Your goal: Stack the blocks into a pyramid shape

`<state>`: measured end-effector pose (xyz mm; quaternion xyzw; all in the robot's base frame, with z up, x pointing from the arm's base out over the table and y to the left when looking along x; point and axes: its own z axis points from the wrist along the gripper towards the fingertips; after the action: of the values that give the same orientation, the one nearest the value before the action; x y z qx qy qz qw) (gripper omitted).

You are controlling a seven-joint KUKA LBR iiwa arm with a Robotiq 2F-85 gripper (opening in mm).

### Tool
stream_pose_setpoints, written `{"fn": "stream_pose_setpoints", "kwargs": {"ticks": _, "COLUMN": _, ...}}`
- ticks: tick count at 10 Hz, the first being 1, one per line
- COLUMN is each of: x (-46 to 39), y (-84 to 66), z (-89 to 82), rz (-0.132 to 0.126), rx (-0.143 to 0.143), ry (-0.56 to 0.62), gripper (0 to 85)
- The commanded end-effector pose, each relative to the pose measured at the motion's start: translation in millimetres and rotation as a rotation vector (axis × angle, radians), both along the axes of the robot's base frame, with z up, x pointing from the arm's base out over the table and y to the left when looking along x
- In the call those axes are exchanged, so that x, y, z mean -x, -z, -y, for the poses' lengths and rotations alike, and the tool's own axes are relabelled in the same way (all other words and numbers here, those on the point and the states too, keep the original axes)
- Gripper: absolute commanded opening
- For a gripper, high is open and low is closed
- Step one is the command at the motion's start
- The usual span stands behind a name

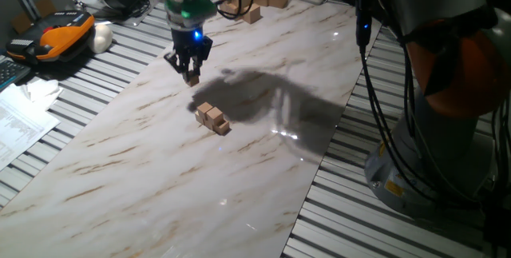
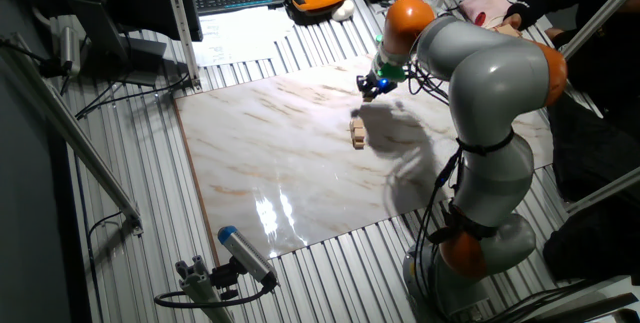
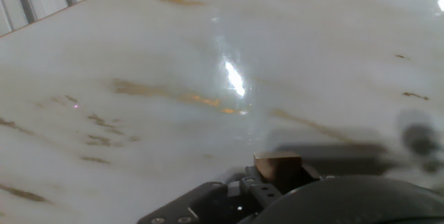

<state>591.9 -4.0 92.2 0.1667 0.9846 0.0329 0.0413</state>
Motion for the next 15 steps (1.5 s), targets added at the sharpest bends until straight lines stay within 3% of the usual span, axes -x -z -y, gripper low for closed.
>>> {"fn": "stream_pose_setpoints", "kwargs": {"ticks": 1, "x": -0.1, "y": -0.1, "z": -0.2, "rz": 0.001, "rx": 0.000, "ry": -0.004, "gripper": 0.0}}
{"fn": "stream_pose_setpoints", "kwargs": {"ticks": 4, "x": -0.1, "y": -0.1, "z": -0.2, "rz": 0.010, "rx": 0.006, "ry": -0.078, "gripper": 0.0}}
{"fn": "stream_pose_setpoints", "kwargs": {"ticks": 6, "x": -0.1, "y": -0.1, "z": -0.2, "rz": 0.023, "rx": -0.017, "ry": -0.129, "gripper": 0.0}}
{"fn": "stream_pose_setpoints", "kwargs": {"ticks": 8, "x": -0.1, "y": -0.1, "z": -0.2, "rz": -0.005, "rx": -0.025, "ry": -0.116, "gripper": 0.0}}
{"fn": "stream_pose_setpoints", "kwargs": {"ticks": 9, "x": 1.5, "y": -1.0, "z": -2.3, "rz": -0.010, "rx": -0.004, "ry": -0.107, "gripper": 0.0}}
{"fn": "stream_pose_setpoints", "kwargs": {"ticks": 11, "x": 16.9, "y": -7.0, "z": -21.7, "rz": -0.013, "rx": 0.001, "ry": -0.079, "gripper": 0.0}}
{"fn": "stream_pose_setpoints", "kwargs": {"ticks": 15, "x": 42.9, "y": -23.3, "z": -31.8, "rz": -0.035, "rx": -0.016, "ry": -0.078, "gripper": 0.0}}
